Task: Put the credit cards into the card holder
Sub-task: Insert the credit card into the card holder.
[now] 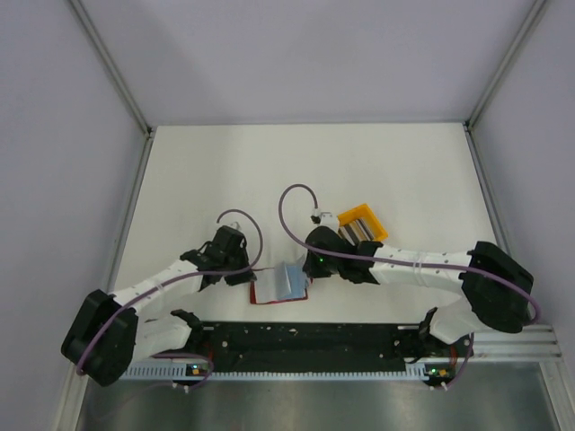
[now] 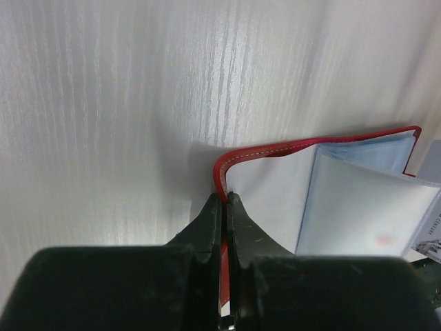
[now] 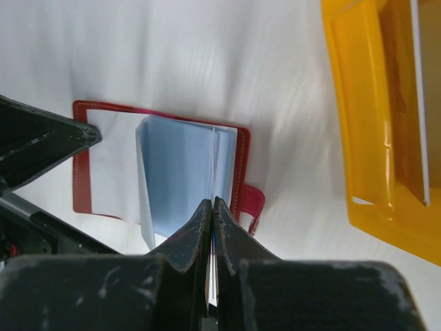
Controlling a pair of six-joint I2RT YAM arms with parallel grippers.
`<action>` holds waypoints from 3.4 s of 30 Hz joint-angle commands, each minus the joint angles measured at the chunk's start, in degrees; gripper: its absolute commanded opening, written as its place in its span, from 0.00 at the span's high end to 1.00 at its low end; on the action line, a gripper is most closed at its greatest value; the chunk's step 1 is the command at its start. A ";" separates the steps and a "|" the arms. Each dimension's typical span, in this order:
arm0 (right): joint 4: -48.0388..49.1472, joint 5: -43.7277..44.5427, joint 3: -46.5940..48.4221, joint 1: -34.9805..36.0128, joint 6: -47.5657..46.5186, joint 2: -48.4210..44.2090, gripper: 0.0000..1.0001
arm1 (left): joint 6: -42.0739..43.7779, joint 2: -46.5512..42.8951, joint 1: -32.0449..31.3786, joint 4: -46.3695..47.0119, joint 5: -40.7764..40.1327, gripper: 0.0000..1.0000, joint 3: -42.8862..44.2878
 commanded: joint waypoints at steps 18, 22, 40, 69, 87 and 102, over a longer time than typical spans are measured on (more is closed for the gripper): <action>3.53 -2.91 -3.03 -2.02 3.92 1.90 1.00 | 1.20 1.34 0.15 2.71 0.95 1.00 -0.16; 4.59 -3.97 -3.12 -2.11 4.45 1.99 1.00 | 1.03 1.34 0.24 2.80 1.04 1.00 -0.33; 13.46 -13.18 -0.32 -2.19 3.22 1.02 1.00 | 0.59 1.43 0.24 6.14 3.41 1.00 -0.42; 2.48 -1.87 0.39 -0.70 3.22 3.31 1.00 | 1.91 -4.10 0.15 6.59 8.24 1.00 3.70; -3.68 6.49 0.22 -1.05 0.67 -11.45 1.00 | 1.12 -2.00 0.24 6.32 8.86 1.00 2.57; 13.46 -11.35 0.04 -0.79 4.01 4.44 1.00 | -0.47 -1.12 0.24 11.06 8.33 1.00 -1.48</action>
